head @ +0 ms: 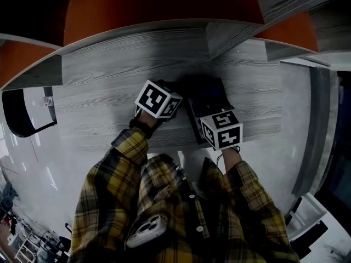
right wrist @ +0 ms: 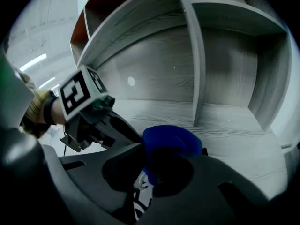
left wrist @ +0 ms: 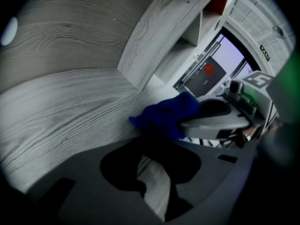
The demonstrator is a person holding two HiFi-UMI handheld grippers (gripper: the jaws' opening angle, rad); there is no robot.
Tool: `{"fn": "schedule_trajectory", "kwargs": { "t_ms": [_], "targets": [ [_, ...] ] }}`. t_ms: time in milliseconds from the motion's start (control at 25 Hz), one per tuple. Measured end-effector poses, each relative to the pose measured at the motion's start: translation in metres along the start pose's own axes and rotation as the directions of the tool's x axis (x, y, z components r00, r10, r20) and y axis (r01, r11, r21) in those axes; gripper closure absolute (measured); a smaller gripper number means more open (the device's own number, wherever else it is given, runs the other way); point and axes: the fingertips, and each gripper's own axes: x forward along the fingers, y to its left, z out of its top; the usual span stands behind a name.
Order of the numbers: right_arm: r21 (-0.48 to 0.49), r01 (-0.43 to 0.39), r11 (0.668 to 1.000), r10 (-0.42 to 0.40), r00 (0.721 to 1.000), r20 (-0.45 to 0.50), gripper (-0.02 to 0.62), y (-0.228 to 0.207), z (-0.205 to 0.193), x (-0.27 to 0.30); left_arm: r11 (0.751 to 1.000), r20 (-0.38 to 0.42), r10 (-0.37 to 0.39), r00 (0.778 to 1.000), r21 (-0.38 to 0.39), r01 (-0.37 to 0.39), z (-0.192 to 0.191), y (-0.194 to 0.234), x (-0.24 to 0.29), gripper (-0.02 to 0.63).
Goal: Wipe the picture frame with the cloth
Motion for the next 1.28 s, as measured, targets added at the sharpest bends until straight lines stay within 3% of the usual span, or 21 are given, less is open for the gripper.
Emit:
{"fn": "schedule_trajectory", "kwargs": {
  "t_ms": [200,440,640,840,1280],
  "targets": [
    [-0.102,0.084,0.991,-0.094,0.991,-0.094,0.546,0.002,-0.015,0.020,1.000,-0.002,0.003,1.000,0.000,-0.003,0.000,-0.001,0.001,0.499],
    [-0.089,0.063,0.994,-0.073,0.990,-0.117,0.549,0.010,-0.029,0.022,1.000,-0.001,0.010,1.000,0.002,-0.010,0.000,0.000,0.001,0.499],
    [-0.062,-0.001,0.998,-0.010,0.984,-0.178,0.549,0.018,-0.039,0.017,1.000,0.007,0.013,1.000,-0.011,-0.013,-0.001,0.000,0.001,0.499],
    [-0.100,-0.068,0.993,0.041,0.968,-0.249,0.549,0.032,-0.059,0.003,1.000,0.016,0.015,1.000,-0.025,-0.014,0.000,0.000,0.001,0.500],
    [-0.081,-0.212,0.974,0.160,0.895,-0.417,0.549,0.053,-0.123,-0.051,0.999,0.014,0.016,1.000,-0.032,-0.015,0.000,0.000,0.001,0.500]
  ]
}}
